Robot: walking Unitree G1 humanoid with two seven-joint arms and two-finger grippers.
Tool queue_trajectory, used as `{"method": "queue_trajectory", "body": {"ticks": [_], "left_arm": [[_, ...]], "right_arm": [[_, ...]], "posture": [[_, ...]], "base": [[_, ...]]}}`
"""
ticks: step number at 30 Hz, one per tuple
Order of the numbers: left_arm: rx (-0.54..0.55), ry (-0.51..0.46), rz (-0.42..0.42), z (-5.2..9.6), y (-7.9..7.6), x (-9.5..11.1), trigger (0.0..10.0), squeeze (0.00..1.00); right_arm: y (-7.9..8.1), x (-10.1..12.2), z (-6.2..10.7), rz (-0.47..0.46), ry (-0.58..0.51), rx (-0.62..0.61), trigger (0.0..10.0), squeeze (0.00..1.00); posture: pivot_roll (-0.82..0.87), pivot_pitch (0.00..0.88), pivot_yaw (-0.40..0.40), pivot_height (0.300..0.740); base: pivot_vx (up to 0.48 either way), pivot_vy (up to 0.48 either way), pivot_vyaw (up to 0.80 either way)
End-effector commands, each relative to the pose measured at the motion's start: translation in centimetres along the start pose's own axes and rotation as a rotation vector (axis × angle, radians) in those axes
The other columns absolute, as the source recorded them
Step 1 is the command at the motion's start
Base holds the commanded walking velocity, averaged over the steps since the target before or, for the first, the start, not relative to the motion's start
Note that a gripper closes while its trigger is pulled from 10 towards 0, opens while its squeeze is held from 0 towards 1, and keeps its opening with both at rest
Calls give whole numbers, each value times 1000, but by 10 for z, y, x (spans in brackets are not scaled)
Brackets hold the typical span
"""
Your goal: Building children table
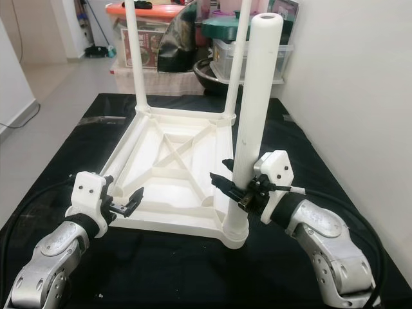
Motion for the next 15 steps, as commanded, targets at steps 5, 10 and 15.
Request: {"method": "queue_trajectory", "body": {"ticks": [5, 10, 15], "left_arm": [[4, 10, 3, 0, 0, -5, 10000, 0], [14, 8, 3, 1, 2, -4, 10000, 0], [19, 9, 2, 2, 3, -5, 10000, 0]], "right_arm": [[26, -20, -11, -34, 79, 157, 10000, 0], [25, -24, -17, -42, 92, 155, 10000, 0], [25, -28, -18, -45, 105, 148, 10000, 0]], "posture": [[24, 0, -76, 740], [35, 0, -84, 740], [35, 0, -85, 740]], "base": [[0, 0, 0], [0, 0, 0], [0, 0, 0]]}}
Point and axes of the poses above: a point about 5 cm out from each wrist's last joint towards the gripper, its own z axis pointing back from the gripper into the wrist, its own x axis along the axis of the wrist's last joint, y = z × x, the point moved 6 cm from there along -z, pointing out of the wrist towards the gripper, and after that the axes turned 2 degrees about z, right-handed, at the moved point
